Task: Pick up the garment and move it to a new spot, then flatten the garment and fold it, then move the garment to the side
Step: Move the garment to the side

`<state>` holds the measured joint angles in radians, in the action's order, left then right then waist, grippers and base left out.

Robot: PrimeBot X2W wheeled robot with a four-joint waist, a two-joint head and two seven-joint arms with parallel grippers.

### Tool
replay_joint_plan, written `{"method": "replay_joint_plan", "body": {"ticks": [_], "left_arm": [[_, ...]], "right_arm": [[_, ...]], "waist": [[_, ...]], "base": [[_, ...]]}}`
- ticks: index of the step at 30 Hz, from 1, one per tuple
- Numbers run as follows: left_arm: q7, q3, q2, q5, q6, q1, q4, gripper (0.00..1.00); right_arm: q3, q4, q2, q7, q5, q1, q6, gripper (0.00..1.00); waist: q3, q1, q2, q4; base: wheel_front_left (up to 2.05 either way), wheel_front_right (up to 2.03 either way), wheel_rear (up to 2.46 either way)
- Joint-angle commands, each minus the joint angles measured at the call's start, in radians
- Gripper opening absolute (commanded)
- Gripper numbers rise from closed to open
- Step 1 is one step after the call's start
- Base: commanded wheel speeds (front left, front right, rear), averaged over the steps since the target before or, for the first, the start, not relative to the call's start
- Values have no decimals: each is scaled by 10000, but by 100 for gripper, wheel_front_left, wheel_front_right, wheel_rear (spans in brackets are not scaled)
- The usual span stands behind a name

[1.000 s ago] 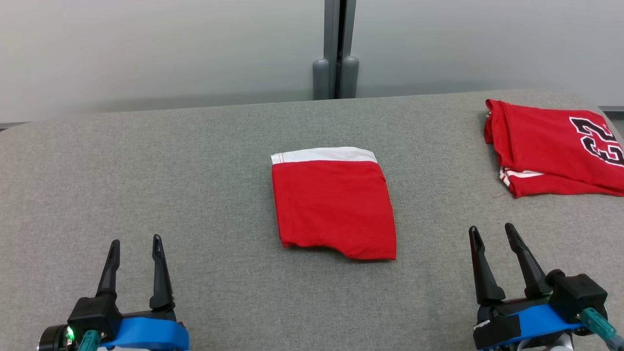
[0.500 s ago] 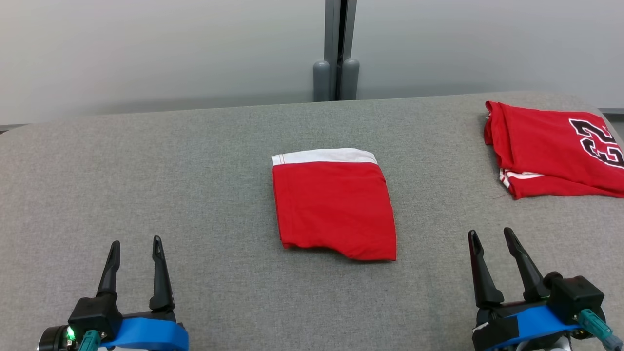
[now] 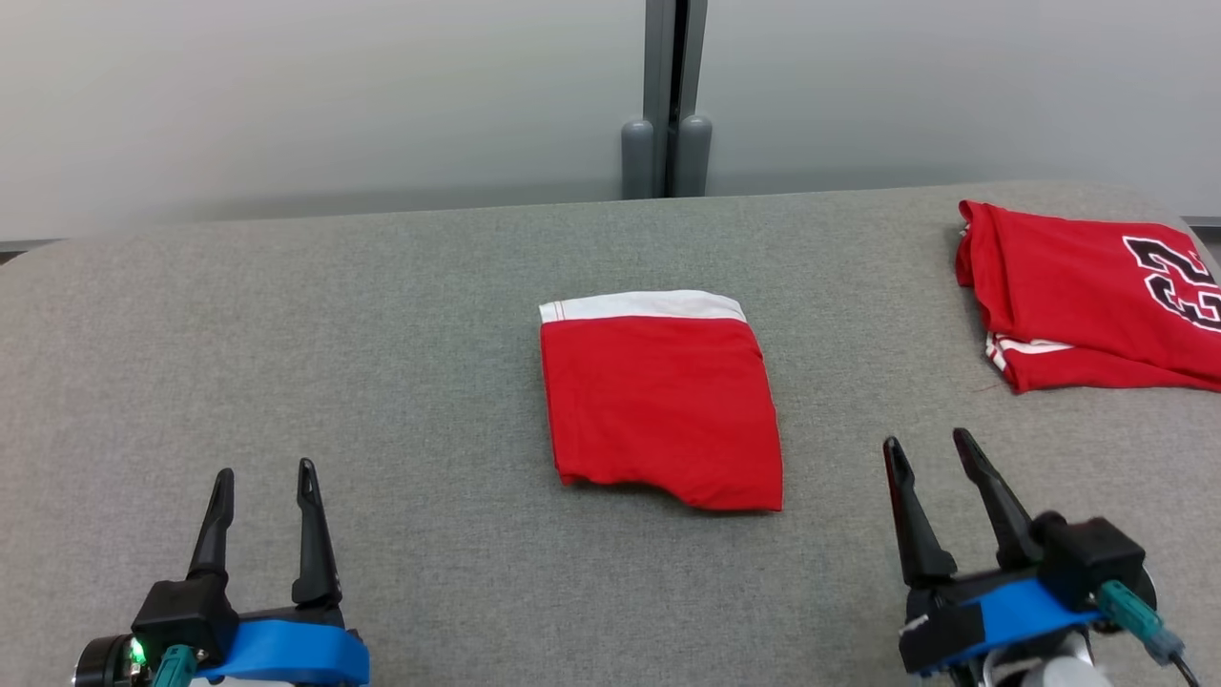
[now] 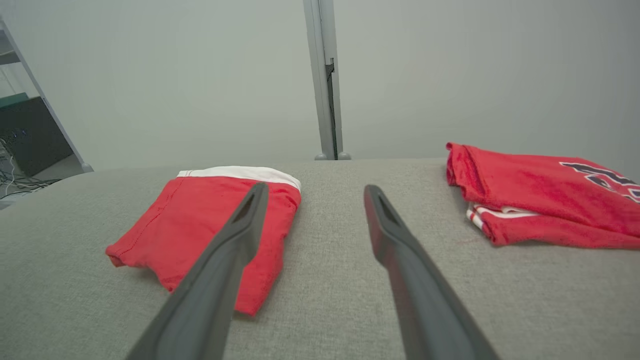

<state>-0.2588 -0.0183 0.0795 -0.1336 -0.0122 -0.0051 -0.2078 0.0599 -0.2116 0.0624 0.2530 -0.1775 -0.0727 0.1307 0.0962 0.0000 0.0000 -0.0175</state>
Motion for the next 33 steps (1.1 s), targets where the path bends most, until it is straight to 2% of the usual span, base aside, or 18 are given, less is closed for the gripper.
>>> {"method": "replay_joint_plan", "body": {"ticks": [1, 9, 17, 22, 33], "left_arm": [[-49, 22, 21, -36, 30, -120, 39, 100], [-50, 99, 88, -134, -34, -347, -10, 100], [-61, 266, -31, -195, 60, -725, -103, 100], [-66, 371, -78, -229, 98, -862, -94, 100], [-70, 410, -142, -224, 112, -1078, -6, 100]], "right_arm": [[53, -21, 51, -9, -3, -290, 2, 100], [912, -725, 346, -662, 213, -2277, 2, 100], [973, -2472, 381, -1421, 458, -4318, 2, 100], [857, -3955, 298, -1764, 491, -4877, 2, 100], [822, -6404, 57, -1576, 390, -5619, 2, 100]], "waist": [[43, 0, 0, 41], [486, 0, 0, 326], [1060, 0, 0, 756], [1241, 0, 0, 983], [1634, 0, 0, 1133]], "base": [[0, 0, 0], [0, 0, 0], [0, 0, 0], [0, 0, 0], [0, 0, 0]]}}
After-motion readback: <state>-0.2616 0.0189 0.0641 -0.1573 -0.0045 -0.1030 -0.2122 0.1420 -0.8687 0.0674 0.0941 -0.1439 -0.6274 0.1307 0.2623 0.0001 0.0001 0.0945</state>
